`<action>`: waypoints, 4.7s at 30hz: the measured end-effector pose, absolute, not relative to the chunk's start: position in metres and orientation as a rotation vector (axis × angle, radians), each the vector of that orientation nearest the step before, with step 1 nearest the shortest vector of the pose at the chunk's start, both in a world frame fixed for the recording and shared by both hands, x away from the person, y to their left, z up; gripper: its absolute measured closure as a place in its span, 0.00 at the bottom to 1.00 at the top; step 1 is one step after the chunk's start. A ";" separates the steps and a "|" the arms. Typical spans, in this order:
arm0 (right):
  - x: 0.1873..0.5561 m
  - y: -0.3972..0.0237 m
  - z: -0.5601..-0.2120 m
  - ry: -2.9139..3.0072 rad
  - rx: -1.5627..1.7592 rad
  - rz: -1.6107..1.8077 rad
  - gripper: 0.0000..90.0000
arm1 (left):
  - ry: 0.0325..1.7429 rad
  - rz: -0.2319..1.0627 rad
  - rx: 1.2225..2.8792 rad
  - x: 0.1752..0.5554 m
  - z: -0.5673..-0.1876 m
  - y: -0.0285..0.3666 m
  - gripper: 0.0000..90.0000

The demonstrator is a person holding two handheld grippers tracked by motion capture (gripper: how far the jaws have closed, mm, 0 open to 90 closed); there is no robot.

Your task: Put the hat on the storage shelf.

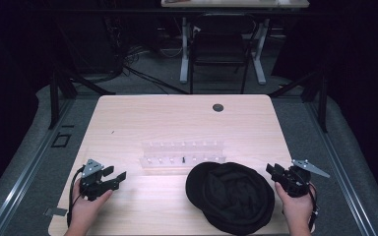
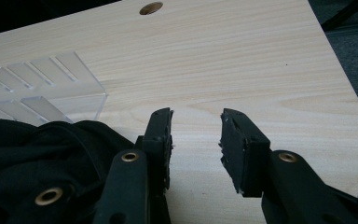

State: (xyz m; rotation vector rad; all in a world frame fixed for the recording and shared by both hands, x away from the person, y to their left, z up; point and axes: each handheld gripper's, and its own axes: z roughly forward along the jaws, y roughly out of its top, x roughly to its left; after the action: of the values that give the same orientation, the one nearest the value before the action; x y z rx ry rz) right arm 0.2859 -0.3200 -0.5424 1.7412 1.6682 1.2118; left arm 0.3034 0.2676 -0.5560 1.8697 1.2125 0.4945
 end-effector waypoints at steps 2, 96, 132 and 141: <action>0.286 -0.320 -0.542 1.673 1.748 1.204 0.70 | 1.212 0.497 1.872 0.303 -0.556 0.268 0.46; 0.299 -0.321 -0.499 2.156 2.132 0.590 0.87 | 1.181 0.486 1.898 0.300 -0.555 0.259 0.46; 0.302 -0.330 -0.523 2.178 2.433 0.476 0.85 | 1.187 0.493 1.897 0.301 -0.556 0.258 0.46; 0.303 -0.335 -0.526 2.212 2.465 0.554 0.96 | 1.189 0.492 1.899 0.301 -0.556 0.258 0.46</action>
State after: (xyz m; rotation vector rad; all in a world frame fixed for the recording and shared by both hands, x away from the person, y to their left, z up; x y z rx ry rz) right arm 0.3025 -0.3351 -0.5264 2.4654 2.2120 0.5540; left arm 0.3006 0.2575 -0.5563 1.8992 1.1887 0.4921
